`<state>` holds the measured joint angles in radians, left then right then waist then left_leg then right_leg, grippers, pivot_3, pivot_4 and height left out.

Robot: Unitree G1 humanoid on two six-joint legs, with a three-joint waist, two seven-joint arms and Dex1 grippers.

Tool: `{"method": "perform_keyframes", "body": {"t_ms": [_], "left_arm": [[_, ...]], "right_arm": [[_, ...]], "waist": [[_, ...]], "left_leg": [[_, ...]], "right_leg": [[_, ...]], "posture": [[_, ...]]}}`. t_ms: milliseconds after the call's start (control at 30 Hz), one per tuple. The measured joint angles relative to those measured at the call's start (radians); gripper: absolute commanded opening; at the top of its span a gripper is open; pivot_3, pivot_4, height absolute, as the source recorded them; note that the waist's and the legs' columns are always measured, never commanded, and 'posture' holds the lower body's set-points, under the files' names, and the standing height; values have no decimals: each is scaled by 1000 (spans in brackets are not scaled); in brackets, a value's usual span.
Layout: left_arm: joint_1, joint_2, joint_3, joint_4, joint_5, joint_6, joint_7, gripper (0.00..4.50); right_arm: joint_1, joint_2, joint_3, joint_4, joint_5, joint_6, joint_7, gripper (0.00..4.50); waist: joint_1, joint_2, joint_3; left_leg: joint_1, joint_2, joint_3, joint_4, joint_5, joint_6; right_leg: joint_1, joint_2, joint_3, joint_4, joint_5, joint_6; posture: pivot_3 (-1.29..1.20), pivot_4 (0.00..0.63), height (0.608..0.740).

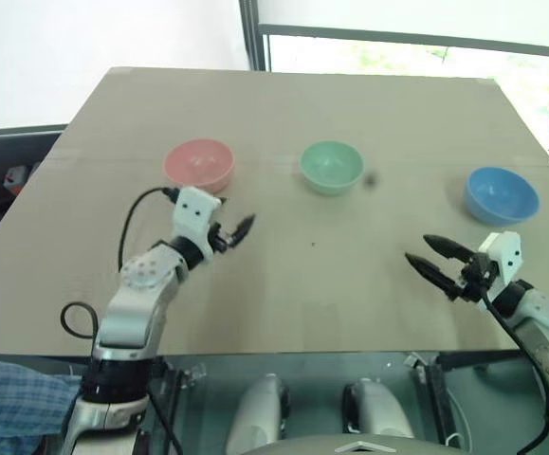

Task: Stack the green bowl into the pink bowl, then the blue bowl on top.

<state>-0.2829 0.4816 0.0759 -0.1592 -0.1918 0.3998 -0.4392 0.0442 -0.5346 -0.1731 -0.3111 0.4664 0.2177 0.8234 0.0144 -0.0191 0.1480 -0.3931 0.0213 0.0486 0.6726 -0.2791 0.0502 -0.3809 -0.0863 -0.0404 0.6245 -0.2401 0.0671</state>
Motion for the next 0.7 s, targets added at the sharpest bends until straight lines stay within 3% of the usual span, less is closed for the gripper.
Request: {"method": "perform_keyframes", "body": {"t_ms": [333,700], "left_arm": [[-149,60,-10,183,143,-138,30,3636],[-231,85,-86,360,246,-234,-7,3636]], "right_arm": [[-102,-1,16,-192,181,172,-67,2676],[-111,-16,16,-239,229,219,-112,2676]], "waist": [[1,0,0],[1,0,0]], "left_leg": [[-1,0,-1,1,0,0],[-3,-1,-1,1,0,0]], "right_leg": [[-1,0,-2,0,0,0],[-1,0,-2,1,0,0]], "posture": [[0,150,740],[0,150,740]]}}
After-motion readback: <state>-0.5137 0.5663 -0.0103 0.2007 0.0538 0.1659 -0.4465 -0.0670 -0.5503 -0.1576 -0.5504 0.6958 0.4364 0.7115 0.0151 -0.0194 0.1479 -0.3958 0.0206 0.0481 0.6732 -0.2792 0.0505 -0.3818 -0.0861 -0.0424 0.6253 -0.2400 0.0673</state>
